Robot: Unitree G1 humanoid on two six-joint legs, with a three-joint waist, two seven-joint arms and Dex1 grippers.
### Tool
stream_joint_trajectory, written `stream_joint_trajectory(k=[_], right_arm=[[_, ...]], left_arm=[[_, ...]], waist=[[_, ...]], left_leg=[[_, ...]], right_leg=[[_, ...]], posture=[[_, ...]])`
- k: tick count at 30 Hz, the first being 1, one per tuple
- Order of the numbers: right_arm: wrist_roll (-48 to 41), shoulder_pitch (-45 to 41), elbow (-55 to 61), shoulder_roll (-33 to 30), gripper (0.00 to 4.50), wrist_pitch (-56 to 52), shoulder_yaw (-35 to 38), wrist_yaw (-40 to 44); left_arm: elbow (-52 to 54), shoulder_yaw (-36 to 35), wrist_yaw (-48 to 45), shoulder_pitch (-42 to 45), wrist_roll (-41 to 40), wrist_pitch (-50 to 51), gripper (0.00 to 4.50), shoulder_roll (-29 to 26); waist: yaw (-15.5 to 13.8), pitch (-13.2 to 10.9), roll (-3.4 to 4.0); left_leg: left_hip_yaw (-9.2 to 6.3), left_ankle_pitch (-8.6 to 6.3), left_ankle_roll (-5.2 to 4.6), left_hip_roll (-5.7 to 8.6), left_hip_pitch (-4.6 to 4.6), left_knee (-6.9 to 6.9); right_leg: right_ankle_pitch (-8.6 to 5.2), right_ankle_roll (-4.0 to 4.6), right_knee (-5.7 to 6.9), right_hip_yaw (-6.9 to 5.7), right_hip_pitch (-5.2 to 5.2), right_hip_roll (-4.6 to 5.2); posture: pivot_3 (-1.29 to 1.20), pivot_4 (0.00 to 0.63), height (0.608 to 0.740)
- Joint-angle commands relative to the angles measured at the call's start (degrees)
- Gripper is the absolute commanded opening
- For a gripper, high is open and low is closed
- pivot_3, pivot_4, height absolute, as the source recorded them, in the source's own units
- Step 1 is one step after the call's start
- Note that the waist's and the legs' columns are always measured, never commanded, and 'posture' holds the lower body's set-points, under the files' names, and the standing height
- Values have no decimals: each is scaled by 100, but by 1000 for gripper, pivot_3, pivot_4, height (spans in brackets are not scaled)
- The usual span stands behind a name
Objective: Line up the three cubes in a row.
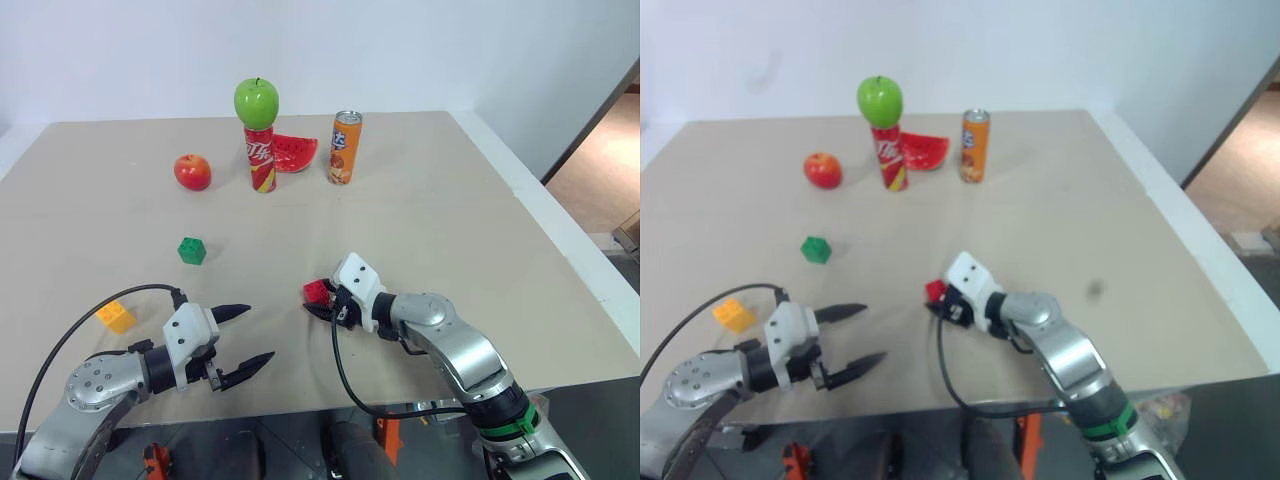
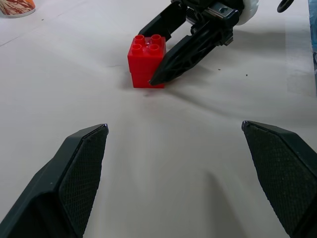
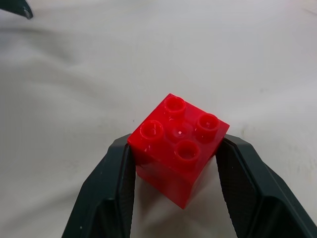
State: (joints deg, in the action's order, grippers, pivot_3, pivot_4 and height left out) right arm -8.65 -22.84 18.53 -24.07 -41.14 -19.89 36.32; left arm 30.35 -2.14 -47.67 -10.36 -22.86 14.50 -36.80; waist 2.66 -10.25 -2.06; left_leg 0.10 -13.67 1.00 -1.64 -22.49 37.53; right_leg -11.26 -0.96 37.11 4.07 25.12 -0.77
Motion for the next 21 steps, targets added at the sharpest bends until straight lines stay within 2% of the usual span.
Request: stream_joint_trajectory(k=[1, 7, 21], right_arm=[[5, -45, 432, -45, 1834, -469, 129, -169], [-51, -22, 818, -73, 1834, -1071, 238, -392], [31, 52, 872, 119, 1834, -1295, 360, -981]], left_arm=[[53, -71, 20, 32, -4, -132, 4500, 19], [9, -50, 6, 72, 9, -149, 4500, 14], [-15, -64, 23, 154, -142, -25, 4500, 102]], waist=[[0, 0, 0], [-2, 0, 0], [0, 0, -1]], left_leg=[[0, 0, 0, 0, 0, 0], [1, 0, 0, 2, -1, 0], [1, 0, 0, 2, -1, 0]], right_leg=[[0, 0, 0, 0, 0, 0], [0, 0, 0, 0, 0, 3], [0, 0, 0, 0, 0, 2]], posture=[[0, 150, 740], [0, 150, 740], [0, 150, 740]])
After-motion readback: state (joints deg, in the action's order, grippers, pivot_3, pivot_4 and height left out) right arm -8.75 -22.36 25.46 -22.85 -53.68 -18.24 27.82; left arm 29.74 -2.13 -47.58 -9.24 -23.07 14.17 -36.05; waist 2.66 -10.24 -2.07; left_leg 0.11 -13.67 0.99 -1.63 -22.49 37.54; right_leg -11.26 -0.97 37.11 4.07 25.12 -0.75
